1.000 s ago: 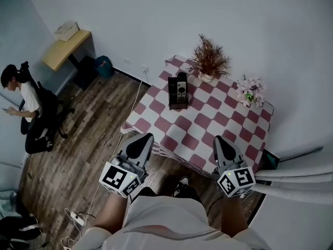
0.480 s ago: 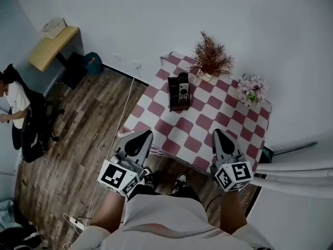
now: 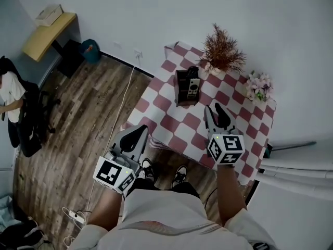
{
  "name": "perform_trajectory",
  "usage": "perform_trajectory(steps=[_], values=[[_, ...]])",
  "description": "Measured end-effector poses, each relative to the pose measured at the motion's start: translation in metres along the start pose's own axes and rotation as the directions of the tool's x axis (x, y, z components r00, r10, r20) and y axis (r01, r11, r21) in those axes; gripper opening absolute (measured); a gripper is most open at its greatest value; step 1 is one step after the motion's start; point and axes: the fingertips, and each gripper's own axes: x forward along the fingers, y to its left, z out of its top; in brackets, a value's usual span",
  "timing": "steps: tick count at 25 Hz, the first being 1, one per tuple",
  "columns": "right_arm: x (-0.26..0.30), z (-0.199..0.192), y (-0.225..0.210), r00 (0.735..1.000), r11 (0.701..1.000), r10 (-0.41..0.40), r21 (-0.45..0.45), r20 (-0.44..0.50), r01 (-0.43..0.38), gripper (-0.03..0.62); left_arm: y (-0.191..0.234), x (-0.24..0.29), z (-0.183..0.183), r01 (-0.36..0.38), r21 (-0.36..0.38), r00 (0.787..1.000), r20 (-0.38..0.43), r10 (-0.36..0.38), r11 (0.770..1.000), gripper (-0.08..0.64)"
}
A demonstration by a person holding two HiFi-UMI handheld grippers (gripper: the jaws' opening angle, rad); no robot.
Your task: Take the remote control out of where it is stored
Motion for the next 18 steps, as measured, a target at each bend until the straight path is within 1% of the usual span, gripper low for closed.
perform_trajectory(steps=[6, 9, 12, 18], values=[[0.068, -0.025, -0.005, 0.997, 0.999, -0.05, -0.023, -0.061, 0.049, 0.199, 0.007, -0.006, -0.011, -0.026, -0.04, 1.0, -0.015, 0.026, 0.999, 0.008], [0.096, -0.046, -0.004, 0.992, 0.998, -0.066, -0.01, -0.104, 0.065, 0.201, 0.015, -0.007, -0.019, -0.045, -0.05, 0.999, -0.029, 0.044, 0.998, 0.008], [0.119, -0.065, -0.005, 0.986, 0.995, -0.1, -0.019, -0.136, 0.098, 0.202, 0.024, -0.009, -0.023, -0.06, -0.059, 0.998, -0.039, 0.058, 0.996, 0.008], [0.145, -0.096, -0.011, 0.969, 0.985, -0.17, -0.019, -0.176, 0.17, 0.207, 0.032, -0.011, -0.031, -0.069, -0.079, 0.997, -0.05, 0.065, 0.995, 0.008]])
